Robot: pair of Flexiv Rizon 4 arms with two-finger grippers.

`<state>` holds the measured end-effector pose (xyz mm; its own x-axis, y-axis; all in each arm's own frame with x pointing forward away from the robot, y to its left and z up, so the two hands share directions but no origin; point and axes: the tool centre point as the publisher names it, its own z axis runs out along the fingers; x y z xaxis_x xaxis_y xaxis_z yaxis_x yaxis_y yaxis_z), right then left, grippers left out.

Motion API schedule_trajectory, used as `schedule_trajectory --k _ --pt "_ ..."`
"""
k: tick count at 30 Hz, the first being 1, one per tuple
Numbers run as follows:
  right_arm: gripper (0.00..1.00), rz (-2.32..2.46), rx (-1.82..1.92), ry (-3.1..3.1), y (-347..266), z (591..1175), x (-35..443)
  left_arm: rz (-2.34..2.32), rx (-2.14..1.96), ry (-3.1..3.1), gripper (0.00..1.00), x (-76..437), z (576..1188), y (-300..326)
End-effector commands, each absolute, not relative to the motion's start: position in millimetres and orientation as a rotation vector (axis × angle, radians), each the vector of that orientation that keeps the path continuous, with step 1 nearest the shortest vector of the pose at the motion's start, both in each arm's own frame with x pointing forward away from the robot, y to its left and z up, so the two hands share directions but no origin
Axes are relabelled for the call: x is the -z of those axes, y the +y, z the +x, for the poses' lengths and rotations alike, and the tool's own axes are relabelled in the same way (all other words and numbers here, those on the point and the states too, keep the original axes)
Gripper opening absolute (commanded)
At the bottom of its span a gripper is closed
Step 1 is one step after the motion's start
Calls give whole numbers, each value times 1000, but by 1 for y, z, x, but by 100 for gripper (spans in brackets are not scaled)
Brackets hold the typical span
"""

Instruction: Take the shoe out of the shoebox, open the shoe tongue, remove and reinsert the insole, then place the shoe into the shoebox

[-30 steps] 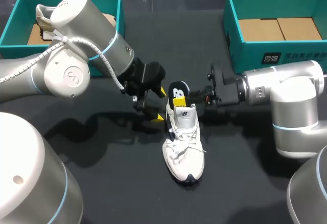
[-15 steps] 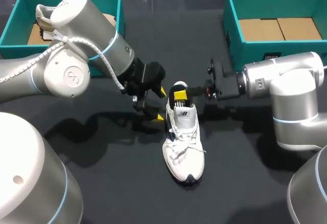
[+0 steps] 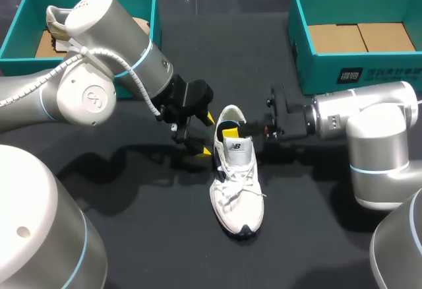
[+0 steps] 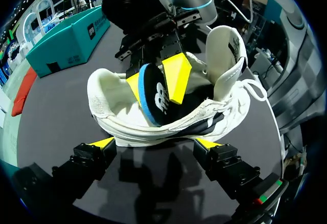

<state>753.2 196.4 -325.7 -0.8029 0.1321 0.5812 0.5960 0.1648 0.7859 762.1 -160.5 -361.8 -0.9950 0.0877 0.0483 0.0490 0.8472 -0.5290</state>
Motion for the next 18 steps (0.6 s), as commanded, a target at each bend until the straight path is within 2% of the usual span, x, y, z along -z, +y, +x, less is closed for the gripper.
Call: schedule_trajectory --k 1,6,8,9,10,18 --pt "45 -701 1652 -2118 198 757 312 -111 -841 -2951 100 361 762 -160" --pt "42 -708 1640 -2156 196 764 306 -111 -841 -2951 100 361 762 -160" --pt "38 -712 1643 -2163 194 768 306 -111 -841 -2951 100 361 762 -160" --pt "30 -721 1641 -2170 192 770 307 -111 -841 -2951 100 361 762 -160" --pt "0 -728 1637 -2169 191 773 309 -111 -841 -2951 100 361 762 -160" --pt "0 -765 1586 -2128 193 768 336 -111 -841 -2951 100 361 762 -160"
